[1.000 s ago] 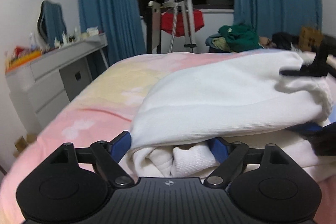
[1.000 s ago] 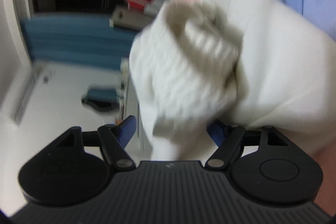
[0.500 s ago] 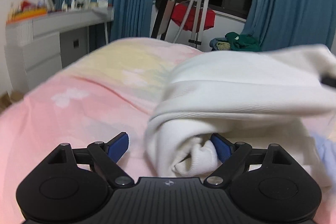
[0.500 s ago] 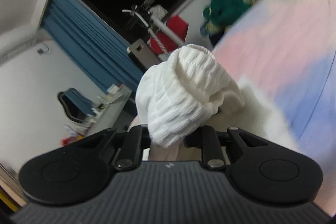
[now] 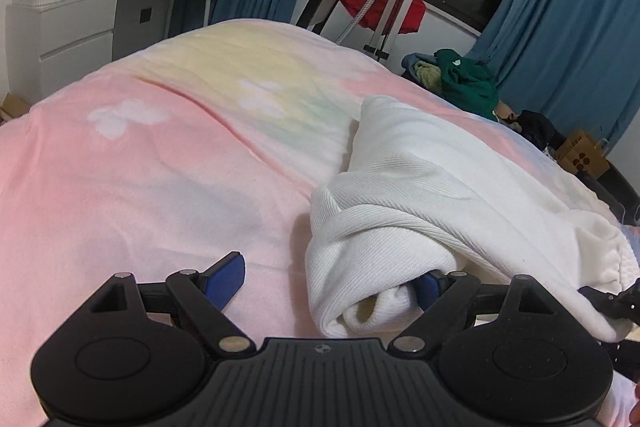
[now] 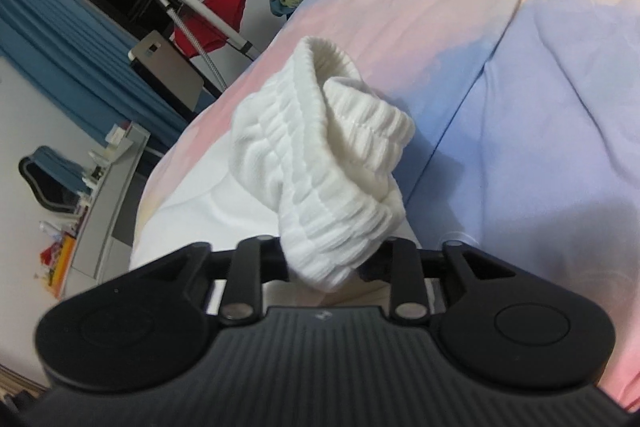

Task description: Fold clothes

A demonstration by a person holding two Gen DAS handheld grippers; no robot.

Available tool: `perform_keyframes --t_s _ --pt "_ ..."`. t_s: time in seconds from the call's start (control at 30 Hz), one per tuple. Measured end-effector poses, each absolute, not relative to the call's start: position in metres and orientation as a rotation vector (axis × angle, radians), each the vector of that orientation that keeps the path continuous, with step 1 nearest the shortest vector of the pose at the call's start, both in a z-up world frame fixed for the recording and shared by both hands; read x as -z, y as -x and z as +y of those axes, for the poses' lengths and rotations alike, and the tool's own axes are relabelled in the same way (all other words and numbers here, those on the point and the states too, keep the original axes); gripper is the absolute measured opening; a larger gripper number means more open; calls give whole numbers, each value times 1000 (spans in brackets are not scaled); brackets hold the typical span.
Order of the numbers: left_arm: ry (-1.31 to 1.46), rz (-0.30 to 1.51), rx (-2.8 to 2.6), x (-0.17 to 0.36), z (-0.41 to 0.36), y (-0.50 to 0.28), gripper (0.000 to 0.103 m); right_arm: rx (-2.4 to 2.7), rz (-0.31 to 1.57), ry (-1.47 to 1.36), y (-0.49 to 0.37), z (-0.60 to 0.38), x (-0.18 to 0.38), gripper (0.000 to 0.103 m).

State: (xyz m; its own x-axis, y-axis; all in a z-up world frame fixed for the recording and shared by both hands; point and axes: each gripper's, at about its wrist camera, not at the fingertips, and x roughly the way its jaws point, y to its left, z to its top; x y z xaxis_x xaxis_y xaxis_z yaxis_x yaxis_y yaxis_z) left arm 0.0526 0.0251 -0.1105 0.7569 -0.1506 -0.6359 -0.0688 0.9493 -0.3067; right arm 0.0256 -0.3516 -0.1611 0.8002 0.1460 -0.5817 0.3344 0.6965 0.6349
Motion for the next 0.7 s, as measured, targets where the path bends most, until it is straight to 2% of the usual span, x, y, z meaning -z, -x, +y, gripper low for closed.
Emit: perform_keyframes --t_s 0.07,0.13,0.17,0.27,0.4,0.47,0.63,0.7 --pt "335 717 47 110 30 -53 88 141 673 -762 -26 -348 163 55" --pt "347 723 47 111 33 -55 88 172 699 -733 -27 -347 168 83" --pt "356 727 48 112 32 -56 88 191 717 -730 -28 -348 171 89" --pt "378 732 47 113 35 -59 88 156 738 -827 -32 -355 187 90" --pt "415 752 53 114 39 -69 88 46 737 -928 -47 -355 197 89" --pt "440 783 74 114 43 -73 88 38 742 -915 -49 -353 198 82" --pt "544 898 182 107 57 -80 87 62 729 -880 -42 -350 185 43" --pt "612 900 243 101 68 -79 90 70 704 -883 -40 -351 176 39"
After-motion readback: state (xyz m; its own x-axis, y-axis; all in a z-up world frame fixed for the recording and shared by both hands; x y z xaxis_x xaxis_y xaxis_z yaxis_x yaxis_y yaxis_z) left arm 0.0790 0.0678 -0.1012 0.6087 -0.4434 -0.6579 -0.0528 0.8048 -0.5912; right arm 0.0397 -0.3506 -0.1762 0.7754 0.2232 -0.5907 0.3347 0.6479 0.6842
